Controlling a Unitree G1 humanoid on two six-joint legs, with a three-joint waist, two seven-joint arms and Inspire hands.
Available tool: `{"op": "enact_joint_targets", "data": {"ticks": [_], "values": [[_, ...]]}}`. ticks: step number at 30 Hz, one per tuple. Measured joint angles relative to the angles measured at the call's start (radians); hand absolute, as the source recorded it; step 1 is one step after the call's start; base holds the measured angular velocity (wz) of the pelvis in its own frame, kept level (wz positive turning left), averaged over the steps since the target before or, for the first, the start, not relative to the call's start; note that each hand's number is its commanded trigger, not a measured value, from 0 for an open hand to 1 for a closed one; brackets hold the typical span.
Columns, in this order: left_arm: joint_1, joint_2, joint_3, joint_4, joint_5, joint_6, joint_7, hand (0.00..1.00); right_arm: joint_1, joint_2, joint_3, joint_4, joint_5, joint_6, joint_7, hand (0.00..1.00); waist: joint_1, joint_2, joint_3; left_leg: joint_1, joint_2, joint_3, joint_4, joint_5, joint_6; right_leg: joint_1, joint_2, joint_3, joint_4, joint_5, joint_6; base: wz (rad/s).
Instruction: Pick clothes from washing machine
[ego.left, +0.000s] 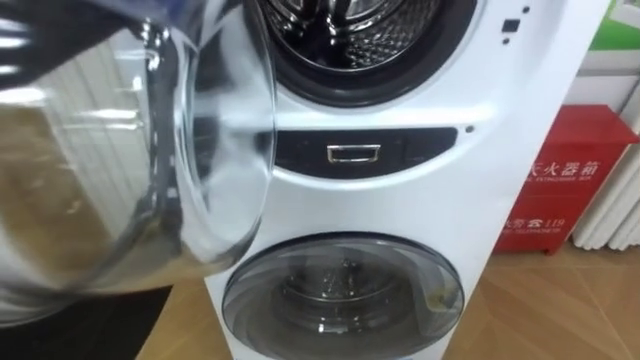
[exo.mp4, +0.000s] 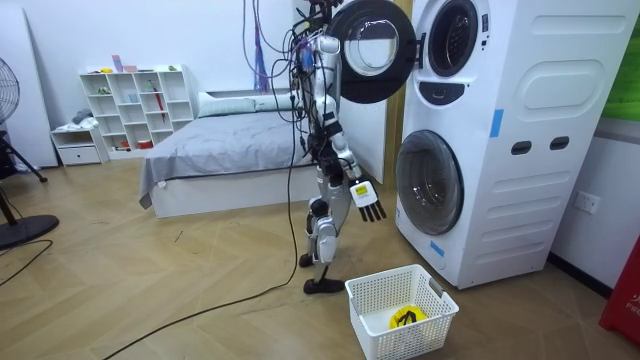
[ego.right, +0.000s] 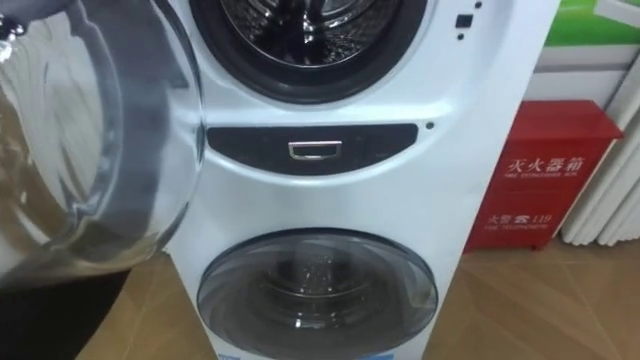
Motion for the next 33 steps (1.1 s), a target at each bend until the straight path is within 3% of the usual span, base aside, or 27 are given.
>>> {"op": "enact_joint_targets", "data": {"ticks": [2,5,10,12,13,16,18,20,22,24,25,29,31,33], "values": [[-0.003,0.008,0.03,-0.051,-0.073,0.0,0.056,0.0,0.002,0.0,-0.002,-0.003,-0.031,0.009,-0.022,0.0,0.013,0.007,-0.001,-0.002,-0.001,-0.006,0.001,0.0,0.0,0.0,0.0,-0.007,0.0,0.0,0.0,0.02],[-0.02,0.047,0.087,-0.204,-0.12,0.001,0.152,0.0,0.014,0.001,-0.01,-0.031,-0.095,0.009,-0.047,0.0,0.028,0.021,-0.004,-0.012,-0.002,-0.012,0.007,0.0,0.0,-0.008,0.001,-0.007,0.005,0.0,0.0,0.06],[-0.097,0.153,0.113,-0.649,-0.034,-0.014,0.308,0.0,0.042,0.008,-0.057,-0.098,-0.136,0.007,-0.067,0.0,0.062,0.041,-0.0119,-0.024,-0.004,-0.041,0.014,0.001,0.0,-0.007,-0.001,-0.029,0.016,0.0,0.0,0.15],[-0.161,0.214,0.114,-0.838,0.108,-0.032,0.361,0.0,0.041,0.012,-0.056,-0.12,-0.142,0.007,-0.073,0.0,0.075,0.045,-0.0113,-0.026,-0.004,-0.055,0.019,0.001,0.0,-0.006,-0.002,-0.048,0.014,0.0,0.0,0.07],[-0.166,0.214,0.111,-0.985,0.204,-0.036,0.384,0.0,0.038,0.02,-0.056,-0.121,-0.145,0.007,-0.079,0.0,0.073,0.043,-0.0106,-0.026,-0.013,-0.065,0.018,0.001,0.001,0.001,-0.003,-0.058,0.014,0.0,0.0,0.12],[-0.17,0.214,0.109,-1.265,0.416,-0.041,0.388,0.0,0.035,0.036,-0.041,-0.106,-0.149,0.007,-0.079,0.0,0.062,0.038,-0.0083,-0.025,-0.016,-0.084,0.019,0.001,0.001,0.009,-0.006,-0.079,0.009,0.0,0.001,0.12],[-0.188,0.215,0.104,-1.38,0.515,-0.044,0.385,0.0,0.037,0.044,-0.033,-0.106,-0.137,0.007,-0.078,0.0,0.053,0.034,-0.0012,-0.027,-0.02,-0.092,0.021,0.001,0.001,0.009,-0.008,-0.083,-0.003,0.0,0.001,0.14],[-0.193,0.193,0.087,-1.519,0.556,-0.041,0.386,0.0,0.042,0.05,-0.033,-0.108,-0.127,0.007,-0.077,0.0,0.044,0.03,0.0003,-0.038,-0.022,-0.102,0.026,0.001,0.002,0.007,-0.01,-0.092,-0.003,-0.001,0.001,0.19],[-0.203,0.15,-0.001,-1.661,0.623,-0.066,0.374,0.0,0.035,0.049,-0.012,-0.089,-0.096,0.004,-0.075,0.0,0.037,0.018,0.0029,-0.04,-0.022,-0.109,0.029,0.002,0.003,0.009,-0.012,-0.094,-0.003,-0.001,0.001,0.15],[-0.216,0.108,-0.081,-1.702,0.673,-0.086,0.343,0.0,0.023,0.05,0.01,-0.063,-0.092,0.0,-0.066,0.0,0.02,0.01,0.0012,-0.042,-0.021,-0.116,0.029,0.003,0.005,0.009,-0.013,-0.091,-0.001,-0.002,0.003,0.13],[-0.218,0.078,-0.144,-1.719,0.688,-0.087,0.31,0.0,0.009,0.055,0.025,-0.06,-0.091,-0.009,-0.058,0.0,0.008,0.004,0.0025,-0.046,-0.021,-0.116,0.03,0.004,0.005,0.008,-0.015,-0.091,-0.003,-0.005,0.008,0.06],[-0.274,0.023,-0.359,-1.706,0.689,-0.08,0.191,0.0,-0.066,0.055,0.091,0.015,-0.093,-0.019,-0.028,0.0,-0.05,-0.017,0.0025,-0.068,-0.025,-0.121,0.047,0.005,0.007,0.005,-0.019,-0.097,-0.001,-0.005,0.008,0.06],[-0.273,-0.038,-0.464,-1.698,0.707,-0.08,0.143,0.0,-0.079,0.057,0.127,0.03,-0.087,-0.032,-0.017,0.0,-0.093,-0.032,-0.0002,-0.082,-0.029,-0.121,0.056,0.007,0.011,0.001,-0.023,-0.102,0.0,-0.005,0.008,0.18],[-0.274,-0.065,-0.544,-1.666,0.717,-0.08,0.065,0.0,-0.089,0.055,0.146,0.051,-0.078,-0.035,-0.009,0.0,-0.099,-0.038,-0.0021,-0.086,-0.032,-0.124,0.057,0.008,0.015,-0.003,-0.026,-0.101,0.002,-0.005,0.008,0.1]]}}
